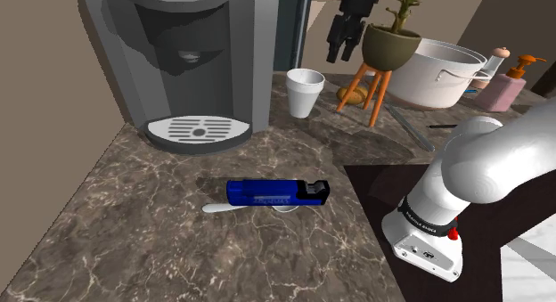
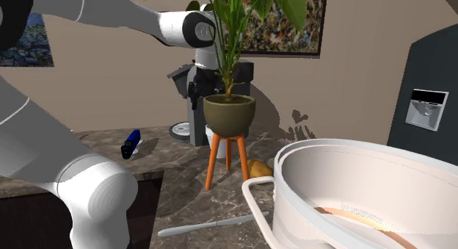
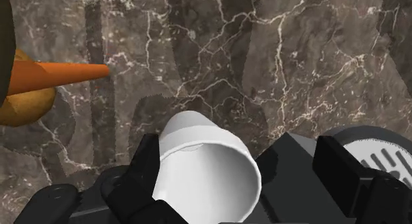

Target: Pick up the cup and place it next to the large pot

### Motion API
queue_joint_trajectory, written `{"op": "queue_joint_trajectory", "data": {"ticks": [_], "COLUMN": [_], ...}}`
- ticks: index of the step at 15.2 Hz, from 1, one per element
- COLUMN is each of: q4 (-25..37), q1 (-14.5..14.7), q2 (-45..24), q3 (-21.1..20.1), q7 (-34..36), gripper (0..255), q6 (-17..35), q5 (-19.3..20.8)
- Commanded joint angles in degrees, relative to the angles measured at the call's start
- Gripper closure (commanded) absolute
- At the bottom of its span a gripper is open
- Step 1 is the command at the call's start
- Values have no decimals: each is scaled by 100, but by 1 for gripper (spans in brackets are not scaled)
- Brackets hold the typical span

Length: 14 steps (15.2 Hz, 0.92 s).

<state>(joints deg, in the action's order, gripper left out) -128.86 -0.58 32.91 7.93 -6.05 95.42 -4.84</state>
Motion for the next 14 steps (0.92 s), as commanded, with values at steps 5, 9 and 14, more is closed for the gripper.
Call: {"op": "queue_joint_trajectory", "data": {"ticks": [5,9,14], "q4": [304,692,428], "q1": [-42,-57,-46], "q2": [-1095,-1906,-1956], "q3": [427,673,657], "q7": [-588,-984,-1005], "gripper": [0,0,0], "q6": [710,1065,1378], "q5": [-29,-174,-204]}}
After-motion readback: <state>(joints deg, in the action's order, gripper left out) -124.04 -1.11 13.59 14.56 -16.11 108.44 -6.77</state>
